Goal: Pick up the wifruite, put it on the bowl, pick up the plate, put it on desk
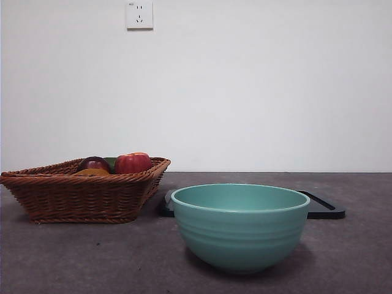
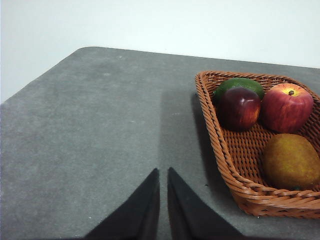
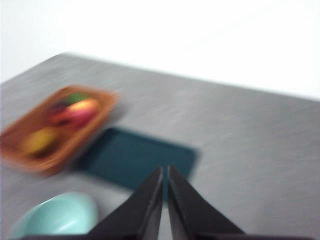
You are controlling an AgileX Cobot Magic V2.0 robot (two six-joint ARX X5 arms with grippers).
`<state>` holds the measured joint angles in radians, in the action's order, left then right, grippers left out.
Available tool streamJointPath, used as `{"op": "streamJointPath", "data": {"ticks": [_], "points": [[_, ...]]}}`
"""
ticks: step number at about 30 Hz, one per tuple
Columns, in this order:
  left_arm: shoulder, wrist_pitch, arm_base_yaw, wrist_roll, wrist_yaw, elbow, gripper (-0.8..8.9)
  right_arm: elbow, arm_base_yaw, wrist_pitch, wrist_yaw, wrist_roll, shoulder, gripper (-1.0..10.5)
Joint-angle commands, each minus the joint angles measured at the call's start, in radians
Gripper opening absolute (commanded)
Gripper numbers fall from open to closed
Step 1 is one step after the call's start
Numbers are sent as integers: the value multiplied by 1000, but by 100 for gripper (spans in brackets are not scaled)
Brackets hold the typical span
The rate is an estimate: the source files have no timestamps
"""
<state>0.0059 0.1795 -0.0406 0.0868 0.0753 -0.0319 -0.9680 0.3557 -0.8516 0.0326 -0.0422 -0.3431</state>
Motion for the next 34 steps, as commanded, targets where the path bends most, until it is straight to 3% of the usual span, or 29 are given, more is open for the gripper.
{"op": "streamJointPath", "data": {"ticks": [1, 6, 13, 20, 34], "points": [[-3, 8, -1, -16, -5, 20, 25, 220, -91, 195, 21, 46, 92, 13], [-3, 8, -1, -16, -4, 20, 24, 551, -233, 483, 20, 26, 233, 13], [-3, 8, -1, -17, -5, 20, 25, 853, -349, 728, 20, 27, 320, 13], [-3, 8, -1, -16, -4, 20, 25, 958, -401, 745, 20, 26, 340, 13], [-3, 8, -1, -17, -5, 20, 25, 958, -416, 671, 14, -2, 340, 13]]}}
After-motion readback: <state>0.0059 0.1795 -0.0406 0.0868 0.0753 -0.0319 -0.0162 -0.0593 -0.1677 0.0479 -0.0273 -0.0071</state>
